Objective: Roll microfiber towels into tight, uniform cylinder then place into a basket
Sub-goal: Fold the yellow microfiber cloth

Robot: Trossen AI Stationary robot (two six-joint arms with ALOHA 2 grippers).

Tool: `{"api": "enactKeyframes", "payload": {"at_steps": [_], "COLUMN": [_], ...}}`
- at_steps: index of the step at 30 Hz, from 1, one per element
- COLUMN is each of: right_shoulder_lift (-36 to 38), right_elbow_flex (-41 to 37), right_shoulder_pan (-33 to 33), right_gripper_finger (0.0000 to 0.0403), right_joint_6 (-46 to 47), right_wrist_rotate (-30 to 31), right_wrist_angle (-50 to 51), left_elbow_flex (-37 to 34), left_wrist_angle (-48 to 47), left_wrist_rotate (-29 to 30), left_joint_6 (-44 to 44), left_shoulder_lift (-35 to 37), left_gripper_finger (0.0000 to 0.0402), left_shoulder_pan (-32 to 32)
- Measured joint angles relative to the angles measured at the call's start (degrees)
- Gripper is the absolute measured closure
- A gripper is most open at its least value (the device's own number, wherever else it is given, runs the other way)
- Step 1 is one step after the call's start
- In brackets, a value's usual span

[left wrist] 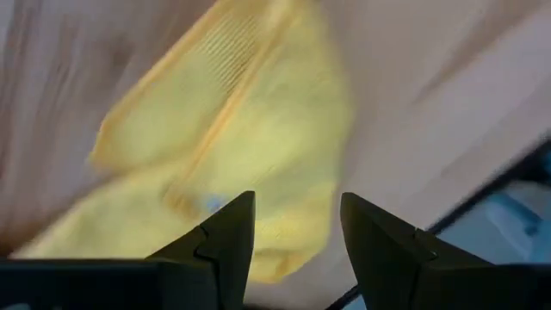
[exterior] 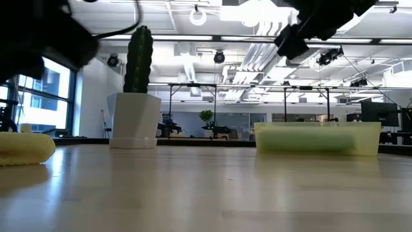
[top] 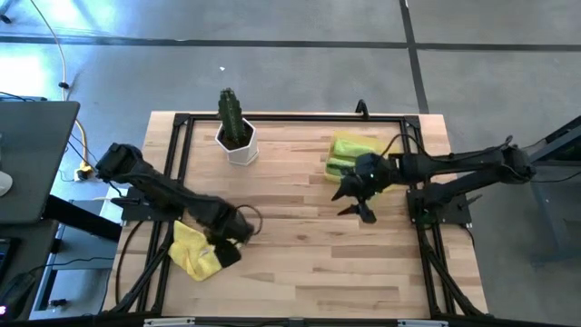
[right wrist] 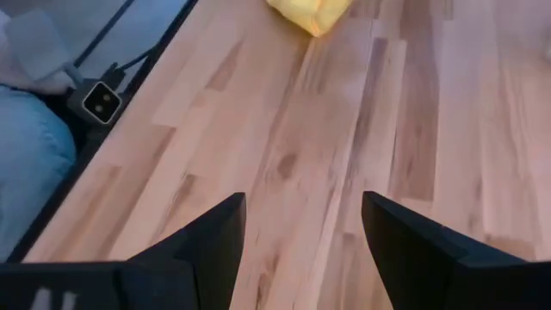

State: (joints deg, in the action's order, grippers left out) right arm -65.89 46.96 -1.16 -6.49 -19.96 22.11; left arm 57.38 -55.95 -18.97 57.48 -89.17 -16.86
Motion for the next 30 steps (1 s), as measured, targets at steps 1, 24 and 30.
{"api": "enactKeyframes", "payload": {"at_steps": [1,24,30], "right_shoulder_lift": [0.0,0.0,0.0], "right_elbow_flex": [0.0,0.0,0.0], "right_shoulder_pan": [1.1,8.5,8.5], "right_gripper_finger": [0.0179,0.0179,0.0179], "right_joint_6": [-0.1,0.2,0.2], "right_wrist_rotate": [1.4,13.8,13.8], "right_wrist_angle": [-0.7,-3.6,-4.5], "left_elbow_flex": [-0.2,-6.1,-4.7], "left_wrist_angle": [-1.3,19.9,36.8], "left_wrist_rotate": [0.1,11.1,24.9], "left_joint_6": [2.8,-10.2,-21.8], "left_shoulder_lift": [0.0,-9.9,-11.1], "left_gripper_finger": [0.0241,0.0241,0.0241], "left_shoulder_pan": [-1.1,2.9,7.9]}}
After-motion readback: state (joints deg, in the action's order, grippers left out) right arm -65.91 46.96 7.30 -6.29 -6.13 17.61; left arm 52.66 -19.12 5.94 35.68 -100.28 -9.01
